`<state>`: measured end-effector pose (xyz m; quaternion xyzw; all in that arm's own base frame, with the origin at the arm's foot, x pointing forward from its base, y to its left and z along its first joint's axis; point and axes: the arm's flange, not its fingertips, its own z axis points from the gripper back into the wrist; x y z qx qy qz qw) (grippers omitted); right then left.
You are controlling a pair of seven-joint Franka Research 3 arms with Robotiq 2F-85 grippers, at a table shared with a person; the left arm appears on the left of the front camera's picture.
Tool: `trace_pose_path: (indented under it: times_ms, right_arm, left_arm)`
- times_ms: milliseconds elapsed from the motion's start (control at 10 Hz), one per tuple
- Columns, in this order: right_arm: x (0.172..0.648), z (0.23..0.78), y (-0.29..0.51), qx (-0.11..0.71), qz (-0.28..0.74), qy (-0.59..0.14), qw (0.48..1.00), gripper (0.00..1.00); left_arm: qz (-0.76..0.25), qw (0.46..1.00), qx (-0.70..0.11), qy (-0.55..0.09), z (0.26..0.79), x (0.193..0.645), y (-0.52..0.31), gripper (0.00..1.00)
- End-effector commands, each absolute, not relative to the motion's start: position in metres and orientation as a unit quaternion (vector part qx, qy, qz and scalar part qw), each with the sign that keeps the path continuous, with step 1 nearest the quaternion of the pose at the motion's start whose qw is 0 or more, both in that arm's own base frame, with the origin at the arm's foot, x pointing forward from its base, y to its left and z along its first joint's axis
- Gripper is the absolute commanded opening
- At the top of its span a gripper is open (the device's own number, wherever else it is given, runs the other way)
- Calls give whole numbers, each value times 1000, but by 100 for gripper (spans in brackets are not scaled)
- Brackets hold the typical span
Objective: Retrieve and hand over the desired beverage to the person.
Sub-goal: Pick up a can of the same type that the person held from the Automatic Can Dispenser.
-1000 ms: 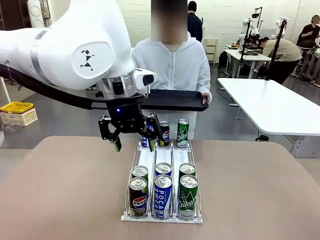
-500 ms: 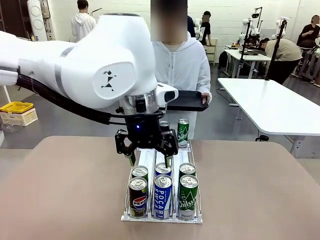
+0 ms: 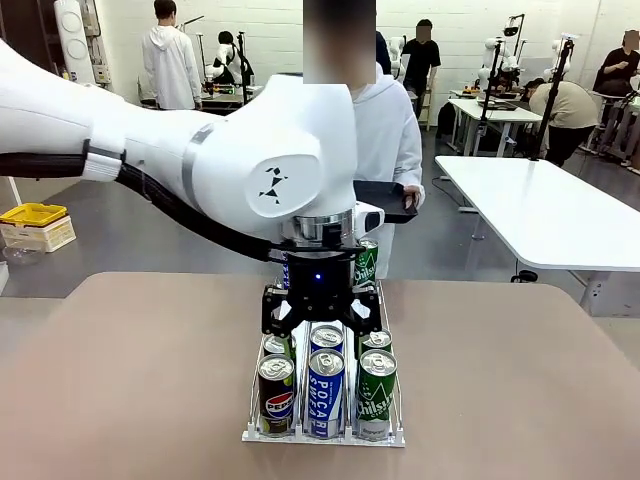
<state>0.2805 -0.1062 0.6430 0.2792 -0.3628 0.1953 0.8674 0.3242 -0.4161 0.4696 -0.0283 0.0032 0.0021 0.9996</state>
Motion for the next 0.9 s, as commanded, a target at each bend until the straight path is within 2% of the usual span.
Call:
trace_pose_path:
  times_ms: [0, 300, 500, 800]
  right_arm:
    - [281, 642, -107, 284, 201, -364, 864, 100]
    - [281, 642, -107, 284, 201, -364, 864, 100]
    - [281, 642, -107, 284, 201, -364, 864, 100]
    - [281, 642, -107, 284, 201, -364, 864, 100]
  left_arm:
    - [40, 999, -7, 10, 467, 327, -434, 100]
    - [25, 1000, 5, 17, 457, 326, -432, 100]
    - [-4, 1000, 6, -1, 457, 327, -427, 100]
    - [-42, 999, -22, -10, 456, 333, -415, 100]
